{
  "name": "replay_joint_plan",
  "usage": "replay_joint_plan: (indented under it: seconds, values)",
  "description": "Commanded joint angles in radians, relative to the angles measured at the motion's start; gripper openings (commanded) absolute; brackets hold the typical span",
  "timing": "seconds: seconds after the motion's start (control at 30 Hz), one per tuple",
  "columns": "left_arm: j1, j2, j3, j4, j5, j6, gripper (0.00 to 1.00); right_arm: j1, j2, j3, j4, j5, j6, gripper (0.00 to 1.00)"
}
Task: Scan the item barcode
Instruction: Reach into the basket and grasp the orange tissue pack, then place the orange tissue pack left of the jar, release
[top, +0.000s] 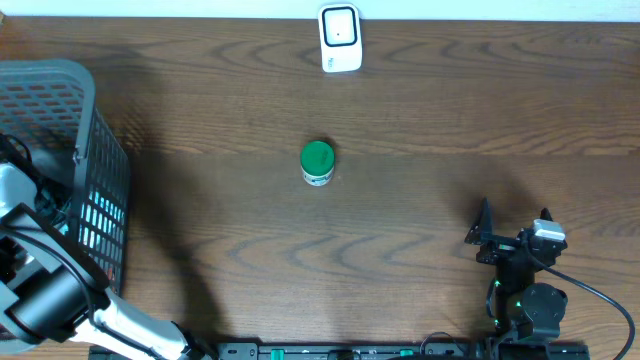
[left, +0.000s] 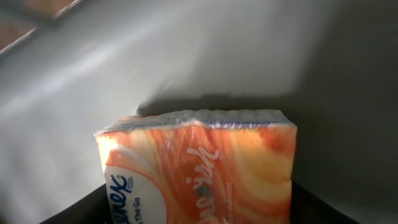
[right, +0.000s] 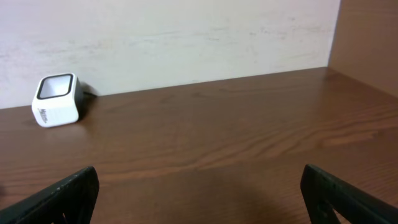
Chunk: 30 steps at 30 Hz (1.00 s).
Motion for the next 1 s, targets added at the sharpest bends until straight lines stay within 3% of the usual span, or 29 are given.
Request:
replay_joint_plan:
  seconds: [0.0, 0.23, 0.33, 0.53, 0.63, 0.77, 0.97]
  values:
    - [0.008, -0.113, 0.039, -0.04, -0.03, 0.008, 0.7, -0.007, -0.005, -0.001, -0.003, -0.001, 0.012, 0.99]
    - [0.007, -0.39, 0.062, -0.091, -0.01, 0.0, 0.7, -0.007, -0.005, -0.001, -0.003, -0.001, 0.012, 0.99]
    - [0.007, -0.528, 0.062, -0.095, 0.146, -0.005, 0.7, -0.007, -0.005, -0.001, -0.003, -0.001, 0.012, 0.99]
    - [-0.067, -0.776, 0.062, -0.072, 0.454, -0.134, 0.7, -0.007, -0.005, -0.001, -0.003, -0.001, 0.012, 0.99]
    - [-0.187, -0.841, 0.062, -0.076, 0.542, -0.159, 0.7, -0.007, -0.005, -0.001, -0.003, -0.001, 0.012, 0.99]
    - [-0.419, -0.854, 0.048, -0.094, 0.521, -0.198, 0.7, -0.007, -0.005, -0.001, -0.003, -0.001, 0.012, 0.99]
    - [-0.771, -0.754, 0.0, -0.126, 0.274, -0.327, 0.7, -0.007, -0.005, -0.001, -0.003, -0.001, 0.012, 0.99]
